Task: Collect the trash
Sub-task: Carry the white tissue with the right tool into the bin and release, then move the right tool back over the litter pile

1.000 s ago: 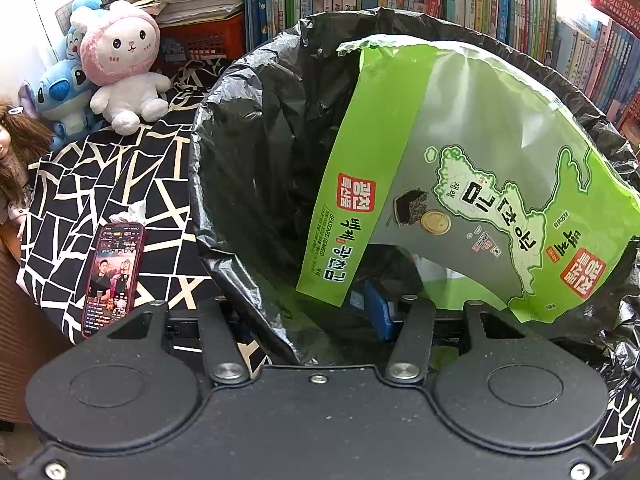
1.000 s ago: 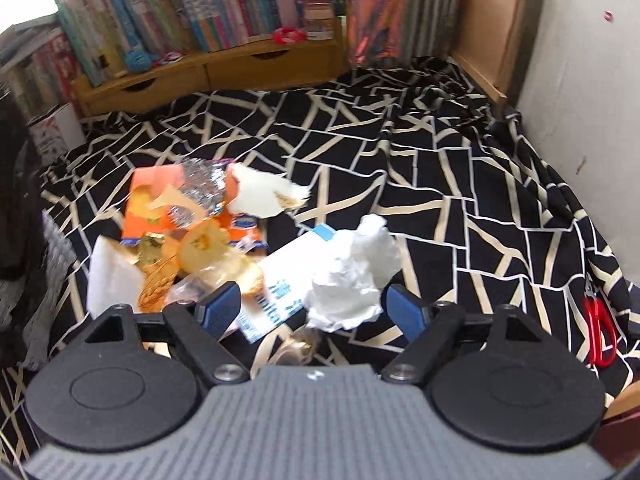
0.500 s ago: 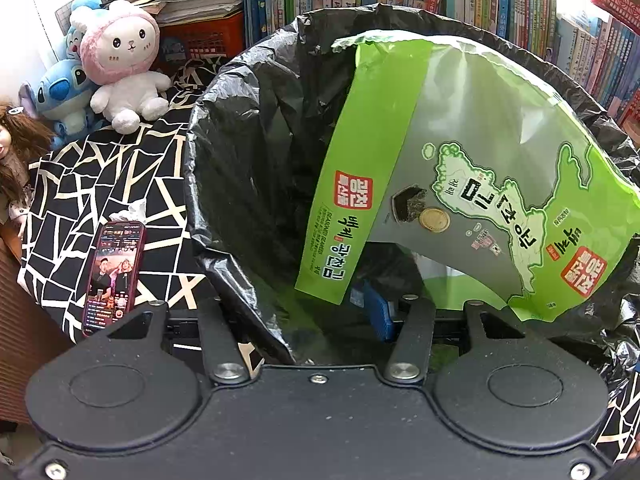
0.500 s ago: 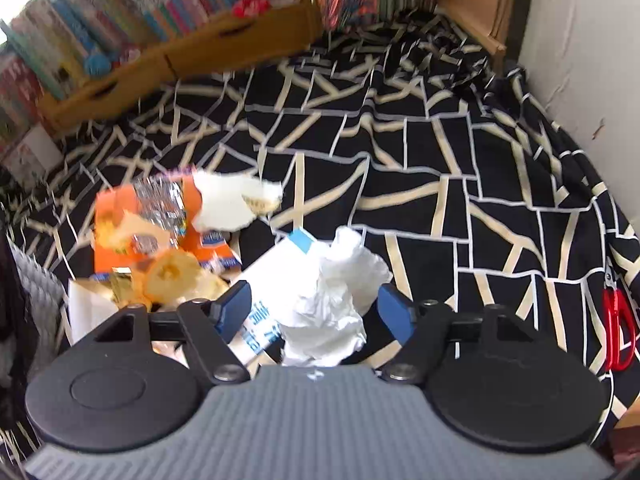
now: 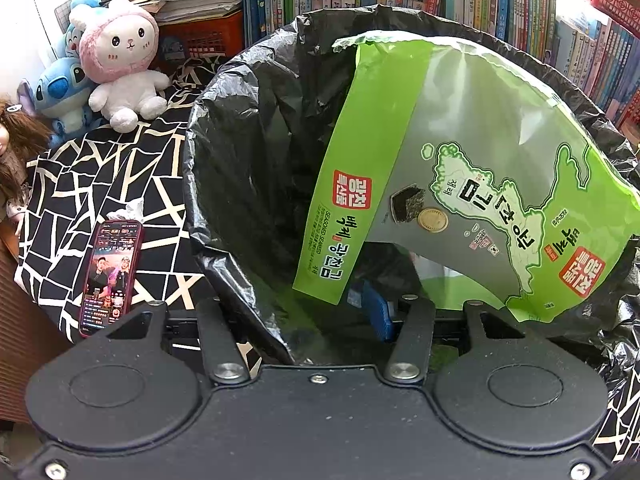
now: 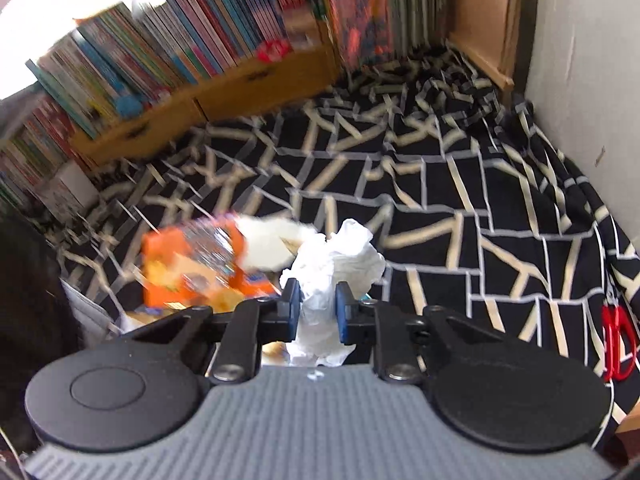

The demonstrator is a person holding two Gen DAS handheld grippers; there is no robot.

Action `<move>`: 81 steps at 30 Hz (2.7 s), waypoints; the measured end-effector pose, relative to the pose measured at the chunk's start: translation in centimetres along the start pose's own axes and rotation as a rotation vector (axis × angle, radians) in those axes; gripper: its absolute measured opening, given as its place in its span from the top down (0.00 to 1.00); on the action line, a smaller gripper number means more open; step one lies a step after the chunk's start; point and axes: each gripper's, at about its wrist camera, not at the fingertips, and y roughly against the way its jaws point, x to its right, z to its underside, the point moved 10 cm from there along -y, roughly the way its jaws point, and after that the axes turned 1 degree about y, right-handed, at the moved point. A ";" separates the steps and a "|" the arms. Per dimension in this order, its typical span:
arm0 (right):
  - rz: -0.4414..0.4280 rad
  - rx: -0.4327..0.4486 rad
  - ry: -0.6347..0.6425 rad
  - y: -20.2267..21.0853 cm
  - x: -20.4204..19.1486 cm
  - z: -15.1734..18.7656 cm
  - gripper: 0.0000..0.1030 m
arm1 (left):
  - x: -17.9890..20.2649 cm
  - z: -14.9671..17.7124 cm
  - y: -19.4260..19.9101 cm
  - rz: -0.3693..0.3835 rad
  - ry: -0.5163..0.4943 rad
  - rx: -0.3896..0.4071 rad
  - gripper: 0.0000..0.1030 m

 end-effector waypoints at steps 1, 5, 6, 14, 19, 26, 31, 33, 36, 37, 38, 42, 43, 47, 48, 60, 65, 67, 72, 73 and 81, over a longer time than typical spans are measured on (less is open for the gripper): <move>-0.020 0.018 -0.002 0.7 -0.5 -0.5 0.78 | 0.0 0.0 0.0 -0.001 0.000 0.000 0.52; -0.125 0.094 0.024 3.7 -3.6 -2.8 0.78 | 0.0 0.0 0.0 -0.001 -0.001 0.000 0.52; -0.158 0.114 0.034 4.5 -4.7 -3.4 0.78 | 0.0 0.0 0.0 -0.001 -0.001 0.000 0.52; -0.425 0.189 0.155 10.2 -14.5 -7.4 0.76 | 0.0 0.0 0.0 -0.001 0.001 0.001 0.51; -0.578 0.202 0.236 12.7 -21.0 -8.2 0.75 | 0.1 0.0 0.0 -0.001 0.000 0.000 0.51; -0.643 0.154 0.392 12.4 -28.0 -6.1 0.72 | 0.2 0.0 -0.1 -0.001 0.001 0.004 0.51; -0.653 0.112 0.422 11.1 -29.6 -4.7 0.71 | 0.3 0.0 -0.1 -0.001 -0.002 0.004 0.51; -0.648 0.099 0.423 10.6 -29.8 -4.6 0.53 | 0.3 0.0 -0.1 -0.001 -0.003 0.003 0.51; -0.647 0.084 0.408 10.2 -29.8 -4.5 0.30 | 0.3 -0.1 -0.1 0.000 -0.003 0.004 0.51; -0.650 0.084 0.398 10.2 -29.7 -4.6 0.26 | 0.3 0.0 -0.1 -0.001 -0.002 0.004 0.51; -0.652 0.087 0.391 10.3 -29.5 -4.6 0.25 | 0.3 0.0 -0.1 -0.001 -0.003 0.004 0.51; -0.632 0.107 0.371 10.6 -28.4 -5.1 0.21 | 0.3 0.0 -0.1 -0.001 -0.003 0.004 0.50; -0.623 0.113 0.363 10.6 -28.0 -5.2 0.20 | 0.3 0.0 -0.1 -0.001 -0.002 0.004 0.50; -0.583 0.132 0.334 10.6 -25.6 -5.8 0.18 | 0.3 -0.1 0.0 -0.003 -0.003 0.004 0.49; -0.568 0.136 0.330 10.6 -24.9 -5.9 0.16 | 0.3 -0.1 0.0 -0.002 -0.004 0.003 0.49; -0.270 0.141 0.242 6.6 -12.8 -4.7 0.07 | 0.3 0.0 0.1 -0.011 -0.017 0.004 0.49; -0.149 0.116 0.207 4.8 -7.5 -2.8 0.06 | 0.4 0.0 0.0 -0.018 -0.023 0.001 0.49; -0.114 0.084 0.181 4.0 -5.6 -1.7 0.06 | 0.4 0.0 -0.1 -0.023 -0.026 0.000 0.49; -0.034 -0.004 0.156 1.9 -2.1 1.7 0.10 | 0.4 0.1 -0.2 -0.027 -0.031 -0.001 0.49; -0.027 -0.027 0.154 1.3 -1.8 2.5 0.16 | 0.4 0.1 -0.2 -0.027 -0.032 -0.001 0.49; 0.006 -0.225 0.006 -1.8 0.4 7.0 0.43 | 0.4 0.2 -0.3 -0.032 -0.035 -0.002 0.48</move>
